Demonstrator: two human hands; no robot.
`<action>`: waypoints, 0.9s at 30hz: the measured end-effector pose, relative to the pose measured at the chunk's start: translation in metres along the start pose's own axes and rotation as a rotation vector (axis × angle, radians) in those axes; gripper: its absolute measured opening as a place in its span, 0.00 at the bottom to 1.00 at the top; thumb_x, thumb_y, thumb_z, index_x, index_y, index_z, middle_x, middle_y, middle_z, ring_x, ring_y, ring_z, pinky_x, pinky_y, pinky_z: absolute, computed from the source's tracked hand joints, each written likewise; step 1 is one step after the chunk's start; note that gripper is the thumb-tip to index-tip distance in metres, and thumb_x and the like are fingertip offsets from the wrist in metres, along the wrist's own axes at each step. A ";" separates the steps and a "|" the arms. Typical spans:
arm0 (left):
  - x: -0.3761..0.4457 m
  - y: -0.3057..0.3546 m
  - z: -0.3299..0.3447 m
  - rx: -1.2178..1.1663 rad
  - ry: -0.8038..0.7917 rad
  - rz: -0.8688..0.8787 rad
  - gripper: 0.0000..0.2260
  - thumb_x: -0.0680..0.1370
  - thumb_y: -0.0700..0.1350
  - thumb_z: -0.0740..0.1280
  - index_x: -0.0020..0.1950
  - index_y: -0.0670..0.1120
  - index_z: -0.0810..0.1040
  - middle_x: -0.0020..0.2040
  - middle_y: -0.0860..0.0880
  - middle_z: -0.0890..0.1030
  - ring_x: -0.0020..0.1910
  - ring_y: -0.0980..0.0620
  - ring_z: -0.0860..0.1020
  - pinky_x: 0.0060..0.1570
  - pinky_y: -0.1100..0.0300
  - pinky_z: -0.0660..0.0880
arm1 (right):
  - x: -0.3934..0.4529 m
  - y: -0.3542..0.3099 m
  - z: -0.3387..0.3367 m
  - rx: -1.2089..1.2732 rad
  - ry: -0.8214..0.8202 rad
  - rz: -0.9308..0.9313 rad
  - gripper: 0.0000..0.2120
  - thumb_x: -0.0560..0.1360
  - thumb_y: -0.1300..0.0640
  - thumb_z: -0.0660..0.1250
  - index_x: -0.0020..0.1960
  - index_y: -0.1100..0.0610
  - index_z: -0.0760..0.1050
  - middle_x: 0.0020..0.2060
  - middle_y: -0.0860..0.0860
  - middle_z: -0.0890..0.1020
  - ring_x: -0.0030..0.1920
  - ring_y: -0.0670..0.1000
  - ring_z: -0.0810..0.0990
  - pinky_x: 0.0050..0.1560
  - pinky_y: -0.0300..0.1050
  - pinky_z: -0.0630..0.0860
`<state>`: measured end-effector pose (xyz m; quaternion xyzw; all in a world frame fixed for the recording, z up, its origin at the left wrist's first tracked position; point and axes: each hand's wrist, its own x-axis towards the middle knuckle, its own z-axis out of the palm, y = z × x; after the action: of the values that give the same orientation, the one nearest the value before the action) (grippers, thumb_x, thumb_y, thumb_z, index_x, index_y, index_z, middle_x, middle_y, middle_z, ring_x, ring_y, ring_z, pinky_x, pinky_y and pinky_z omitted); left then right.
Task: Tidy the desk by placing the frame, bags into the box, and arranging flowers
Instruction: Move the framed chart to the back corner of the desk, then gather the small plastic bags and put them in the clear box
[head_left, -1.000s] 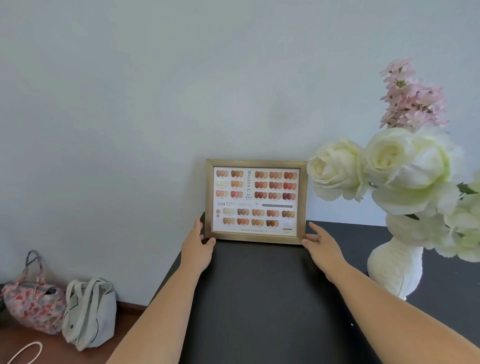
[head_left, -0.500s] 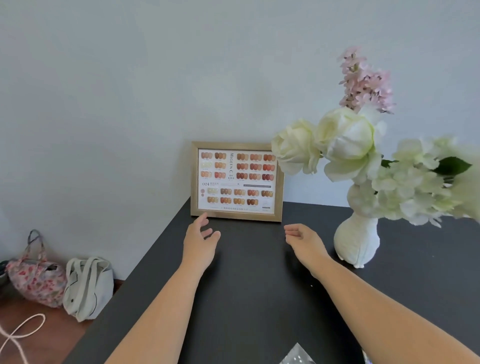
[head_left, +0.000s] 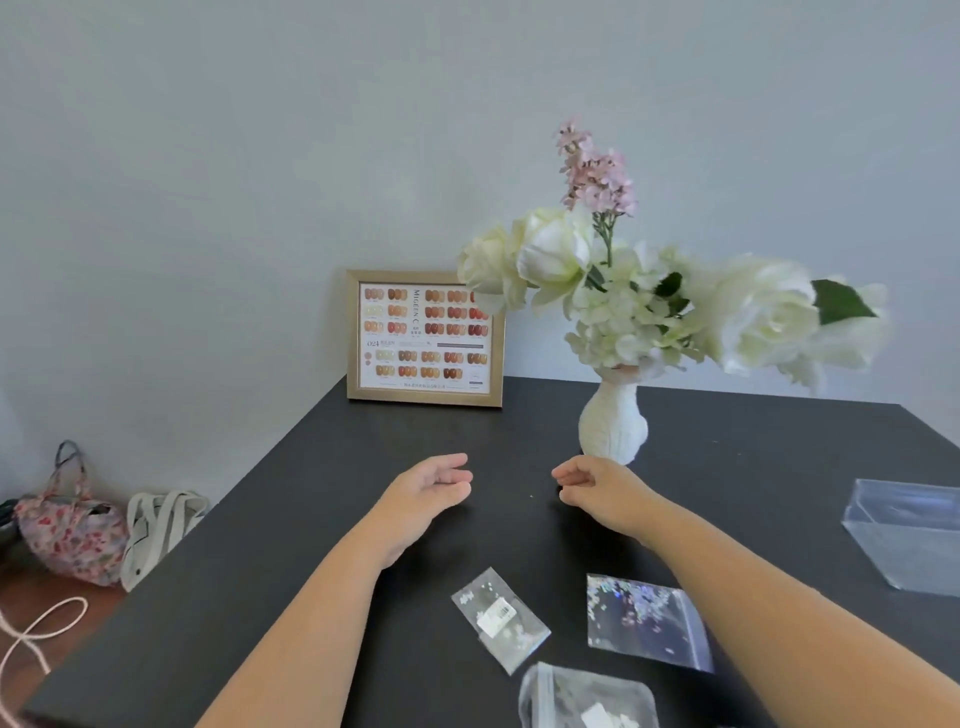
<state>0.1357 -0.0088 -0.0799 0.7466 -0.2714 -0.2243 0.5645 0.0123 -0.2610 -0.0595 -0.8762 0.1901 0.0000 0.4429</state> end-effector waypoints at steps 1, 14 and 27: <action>-0.006 0.001 0.002 -0.008 -0.047 -0.007 0.17 0.77 0.50 0.70 0.65 0.59 0.76 0.59 0.59 0.82 0.59 0.61 0.78 0.65 0.57 0.69 | -0.010 0.003 -0.007 -0.033 -0.005 -0.003 0.13 0.74 0.55 0.67 0.57 0.43 0.74 0.50 0.42 0.81 0.53 0.43 0.78 0.54 0.38 0.71; -0.080 0.031 0.045 0.397 -0.471 -0.110 0.36 0.67 0.48 0.79 0.72 0.60 0.69 0.71 0.61 0.68 0.69 0.59 0.67 0.70 0.59 0.62 | -0.141 0.050 -0.019 -0.431 0.014 -0.011 0.44 0.61 0.31 0.72 0.72 0.48 0.68 0.72 0.44 0.68 0.72 0.49 0.64 0.67 0.47 0.63; -0.086 0.033 0.058 0.726 -0.019 -0.246 0.26 0.57 0.66 0.78 0.47 0.56 0.76 0.49 0.53 0.79 0.48 0.54 0.77 0.40 0.57 0.71 | -0.146 0.022 -0.029 -0.412 -0.069 0.181 0.40 0.64 0.43 0.78 0.70 0.56 0.69 0.66 0.52 0.72 0.66 0.57 0.68 0.63 0.48 0.67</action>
<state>0.0287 -0.0010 -0.0605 0.9228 -0.2467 -0.1867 0.2297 -0.1352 -0.2471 -0.0341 -0.9269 0.2485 0.1087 0.2593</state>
